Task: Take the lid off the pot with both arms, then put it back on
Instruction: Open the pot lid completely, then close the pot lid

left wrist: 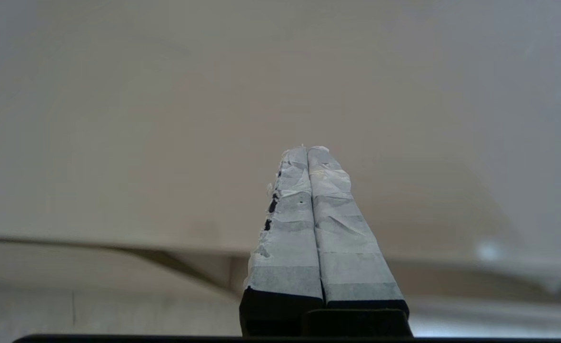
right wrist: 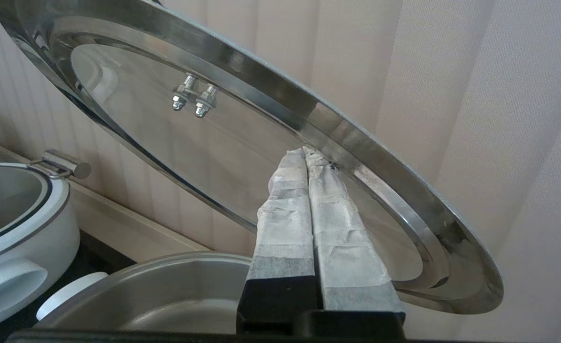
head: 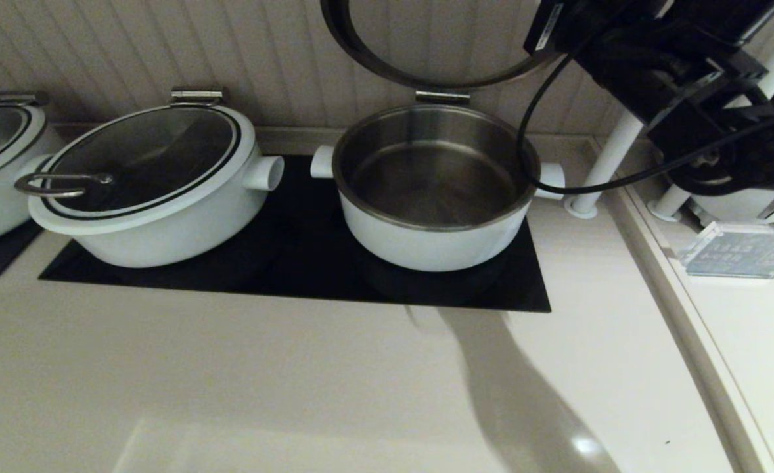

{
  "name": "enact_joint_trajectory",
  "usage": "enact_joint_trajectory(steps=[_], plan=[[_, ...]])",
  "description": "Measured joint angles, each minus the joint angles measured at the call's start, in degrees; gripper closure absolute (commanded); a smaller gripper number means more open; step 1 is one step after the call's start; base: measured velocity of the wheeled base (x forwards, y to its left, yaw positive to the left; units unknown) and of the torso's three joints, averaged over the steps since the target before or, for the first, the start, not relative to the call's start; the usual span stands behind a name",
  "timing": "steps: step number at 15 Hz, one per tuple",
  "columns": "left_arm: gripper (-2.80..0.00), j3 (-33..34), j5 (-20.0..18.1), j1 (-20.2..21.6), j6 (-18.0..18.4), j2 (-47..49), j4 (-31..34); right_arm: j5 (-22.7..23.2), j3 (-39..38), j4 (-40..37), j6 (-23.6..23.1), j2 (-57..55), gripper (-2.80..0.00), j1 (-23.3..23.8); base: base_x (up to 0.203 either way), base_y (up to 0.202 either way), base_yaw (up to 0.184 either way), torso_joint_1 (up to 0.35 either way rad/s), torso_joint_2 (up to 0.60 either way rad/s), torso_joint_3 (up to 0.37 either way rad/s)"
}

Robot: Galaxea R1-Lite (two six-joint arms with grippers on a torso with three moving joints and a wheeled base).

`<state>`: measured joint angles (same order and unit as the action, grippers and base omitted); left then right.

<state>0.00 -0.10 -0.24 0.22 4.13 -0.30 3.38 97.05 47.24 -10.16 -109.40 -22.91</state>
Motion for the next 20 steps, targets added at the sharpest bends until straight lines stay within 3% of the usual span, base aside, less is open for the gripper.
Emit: enact_joint_trajectory(steps=[13,20], plan=[[0.0,0.0,0.0,0.4,-0.1,-3.9,0.0,0.1,-12.4,0.7,-1.6,7.0,0.0,-0.3,0.0,0.0,0.0,0.0,0.0,0.0],[0.0,0.0,0.0,0.4,-0.1,-4.0,0.0,1.0,-24.8,0.4,-1.3,11.9,0.0,-0.8,0.0,0.0,0.0,0.0,0.0,0.0]])
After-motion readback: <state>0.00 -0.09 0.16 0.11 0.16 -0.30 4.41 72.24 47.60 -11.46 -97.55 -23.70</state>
